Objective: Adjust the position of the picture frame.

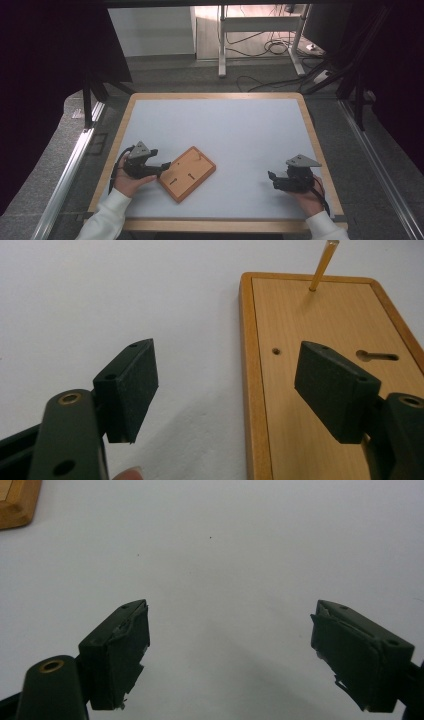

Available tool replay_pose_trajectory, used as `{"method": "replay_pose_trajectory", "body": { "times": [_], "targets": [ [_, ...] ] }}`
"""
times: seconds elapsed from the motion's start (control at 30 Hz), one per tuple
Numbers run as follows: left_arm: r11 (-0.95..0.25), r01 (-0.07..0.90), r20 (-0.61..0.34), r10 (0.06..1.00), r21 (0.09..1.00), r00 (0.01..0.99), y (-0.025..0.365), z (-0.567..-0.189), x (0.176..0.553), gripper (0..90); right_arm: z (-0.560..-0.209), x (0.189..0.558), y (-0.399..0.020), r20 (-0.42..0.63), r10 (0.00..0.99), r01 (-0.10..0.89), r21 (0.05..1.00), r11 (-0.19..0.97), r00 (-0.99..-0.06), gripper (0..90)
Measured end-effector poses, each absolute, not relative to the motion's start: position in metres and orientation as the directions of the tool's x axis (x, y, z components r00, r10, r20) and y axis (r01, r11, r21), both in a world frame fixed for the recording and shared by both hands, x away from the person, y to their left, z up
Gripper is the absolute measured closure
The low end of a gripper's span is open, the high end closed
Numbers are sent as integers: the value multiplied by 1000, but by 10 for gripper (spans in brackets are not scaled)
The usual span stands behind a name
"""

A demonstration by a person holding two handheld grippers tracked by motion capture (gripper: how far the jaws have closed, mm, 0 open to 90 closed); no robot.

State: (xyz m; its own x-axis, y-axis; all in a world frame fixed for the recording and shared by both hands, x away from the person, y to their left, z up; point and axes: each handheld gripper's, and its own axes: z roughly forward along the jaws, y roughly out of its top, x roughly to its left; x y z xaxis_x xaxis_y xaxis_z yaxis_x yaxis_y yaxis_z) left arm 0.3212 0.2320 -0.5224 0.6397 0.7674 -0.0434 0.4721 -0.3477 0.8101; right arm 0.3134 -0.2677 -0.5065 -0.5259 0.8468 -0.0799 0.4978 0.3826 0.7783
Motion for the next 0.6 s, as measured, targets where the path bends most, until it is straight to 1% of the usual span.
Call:
{"method": "replay_pose_trajectory", "body": {
  "times": [0.17, 0.33, 0.6],
  "targets": [
    [-353, 475, -48, 761, 806, 647, 232, -526, 325, 254, -508, 315, -269, -92, 835, 483, 779, 400, -542, 161],
    [-355, 458, -42, 753, 815, 657, 229, -523, 325, 254, -513, 314, -265, -124, 826, 488, 754, 439, -550, 161],
    [-365, 435, -27, 740, 823, 672, 227, -520, 321, 255, -512, 307, -259, -124, 819, 473, 764, 440, -561, 168]
  ]
}}
